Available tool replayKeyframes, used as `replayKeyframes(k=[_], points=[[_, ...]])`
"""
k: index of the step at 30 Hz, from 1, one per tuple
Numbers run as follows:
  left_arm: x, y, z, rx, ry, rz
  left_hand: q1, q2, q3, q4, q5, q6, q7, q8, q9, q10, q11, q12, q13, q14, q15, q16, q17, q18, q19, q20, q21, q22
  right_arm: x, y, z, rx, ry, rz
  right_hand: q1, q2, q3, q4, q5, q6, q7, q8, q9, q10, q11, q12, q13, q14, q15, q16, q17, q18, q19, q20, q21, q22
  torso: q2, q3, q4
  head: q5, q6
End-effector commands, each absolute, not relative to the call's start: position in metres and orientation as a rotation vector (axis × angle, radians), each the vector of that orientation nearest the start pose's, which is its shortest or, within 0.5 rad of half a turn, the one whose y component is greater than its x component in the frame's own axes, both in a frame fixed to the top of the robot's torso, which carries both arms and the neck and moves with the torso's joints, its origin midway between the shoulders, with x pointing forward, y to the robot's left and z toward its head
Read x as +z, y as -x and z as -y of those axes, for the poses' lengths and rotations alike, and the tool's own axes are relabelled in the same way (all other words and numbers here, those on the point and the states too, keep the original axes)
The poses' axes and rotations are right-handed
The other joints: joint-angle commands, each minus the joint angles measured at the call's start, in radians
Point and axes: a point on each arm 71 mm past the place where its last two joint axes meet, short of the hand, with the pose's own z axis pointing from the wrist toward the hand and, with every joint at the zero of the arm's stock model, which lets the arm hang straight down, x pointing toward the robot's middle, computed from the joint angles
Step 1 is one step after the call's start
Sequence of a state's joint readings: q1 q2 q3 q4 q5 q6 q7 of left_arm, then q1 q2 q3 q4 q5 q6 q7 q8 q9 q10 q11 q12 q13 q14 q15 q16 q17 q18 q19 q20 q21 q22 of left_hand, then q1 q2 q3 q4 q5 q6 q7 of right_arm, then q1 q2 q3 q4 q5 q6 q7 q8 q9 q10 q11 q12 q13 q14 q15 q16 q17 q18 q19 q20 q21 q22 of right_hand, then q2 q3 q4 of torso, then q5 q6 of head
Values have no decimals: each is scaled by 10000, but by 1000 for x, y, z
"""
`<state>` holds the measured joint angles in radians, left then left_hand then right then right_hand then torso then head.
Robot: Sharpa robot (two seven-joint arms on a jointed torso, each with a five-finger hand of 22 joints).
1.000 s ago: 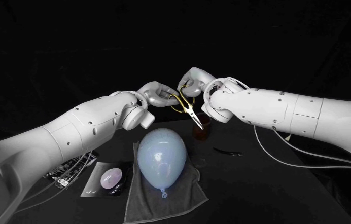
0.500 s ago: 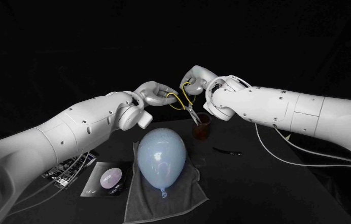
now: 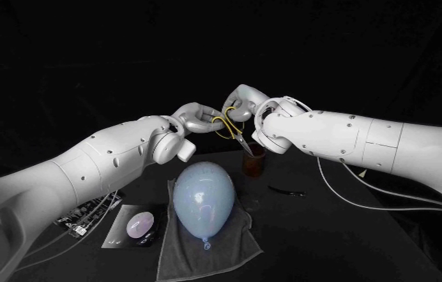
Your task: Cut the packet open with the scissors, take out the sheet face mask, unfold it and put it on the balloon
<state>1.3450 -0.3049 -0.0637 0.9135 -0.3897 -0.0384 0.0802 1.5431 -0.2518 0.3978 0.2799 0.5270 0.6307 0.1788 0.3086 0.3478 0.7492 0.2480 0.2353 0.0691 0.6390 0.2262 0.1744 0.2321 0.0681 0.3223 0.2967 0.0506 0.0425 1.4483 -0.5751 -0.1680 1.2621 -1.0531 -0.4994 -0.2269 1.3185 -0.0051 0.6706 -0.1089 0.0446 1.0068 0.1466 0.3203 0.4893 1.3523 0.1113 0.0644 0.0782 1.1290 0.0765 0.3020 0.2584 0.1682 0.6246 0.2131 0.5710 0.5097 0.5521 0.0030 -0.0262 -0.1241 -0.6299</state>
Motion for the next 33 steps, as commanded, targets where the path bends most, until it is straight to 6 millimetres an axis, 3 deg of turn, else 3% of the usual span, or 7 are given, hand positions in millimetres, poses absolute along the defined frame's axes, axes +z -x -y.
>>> replayKeyframes(k=[1,17,22,26,33], points=[[-147,-586,-71,-13415,6524,-18398,-43,65,147,4,74,109,1125,55,-11,83,-1,72,2,86,12,64,17,-100,106,0,62,9,-111,-557,144,6692,-2030,-15487,-32,93,39,-9,32,53,4,60,101,328,-282,32,11,26,-35,-60,16,99,-72,-8,71,27,0,1,-8,6,0],[-148,-586,-68,-13007,6754,-18389,-415,-125,467,53,459,136,1123,165,-98,46,-5,270,-22,-7,10,275,-18,-106,58,1,60,-11,-112,-558,142,6649,-2063,-15539,-35,96,48,-11,32,52,5,58,107,328,-282,31,11,25,-35,-62,19,99,-81,-8,80,39,11,-9,-9,5,17],[-148,-586,-69,-13114,6775,-18478,-491,-136,481,9,908,30,1129,183,-159,-99,18,308,-31,-253,52,287,-79,-113,-146,6,6,-40,-113,-560,144,6514,-2051,-15564,-35,96,48,-11,32,52,5,58,107,328,-282,31,11,25,-35,-62,19,99,-81,-8,80,39,17,-11,-10,-4,1],[-148,-585,-69,-13268,6974,-18674,-506,-190,514,2,1213,-158,1153,253,-210,-514,87,251,-40,-880,140,232,-218,-124,-638,14,-120,-96,-114,-563,146,6315,-1963,-15538,-34,95,52,-15,32,50,5,56,110,326,-282,31,11,25,-35,-64,21,100,-86,-8,85,45,12,-12,-7,4,-8],[-151,-584,-67,-13440,7280,-19173,-230,-280,-62,68,1296,-663,1185,534,-273,-1331,201,196,-32,-2038,285,175,-431,-133,-1328,27,-246,-159,-120,-564,144,6167,-1839,-15643,-35,94,54,-16,32,50,5,55,112,325,-282,30,10,24,-35,-64,22,99,-89,-8,86,48,1,-2,-15,6,-47]])
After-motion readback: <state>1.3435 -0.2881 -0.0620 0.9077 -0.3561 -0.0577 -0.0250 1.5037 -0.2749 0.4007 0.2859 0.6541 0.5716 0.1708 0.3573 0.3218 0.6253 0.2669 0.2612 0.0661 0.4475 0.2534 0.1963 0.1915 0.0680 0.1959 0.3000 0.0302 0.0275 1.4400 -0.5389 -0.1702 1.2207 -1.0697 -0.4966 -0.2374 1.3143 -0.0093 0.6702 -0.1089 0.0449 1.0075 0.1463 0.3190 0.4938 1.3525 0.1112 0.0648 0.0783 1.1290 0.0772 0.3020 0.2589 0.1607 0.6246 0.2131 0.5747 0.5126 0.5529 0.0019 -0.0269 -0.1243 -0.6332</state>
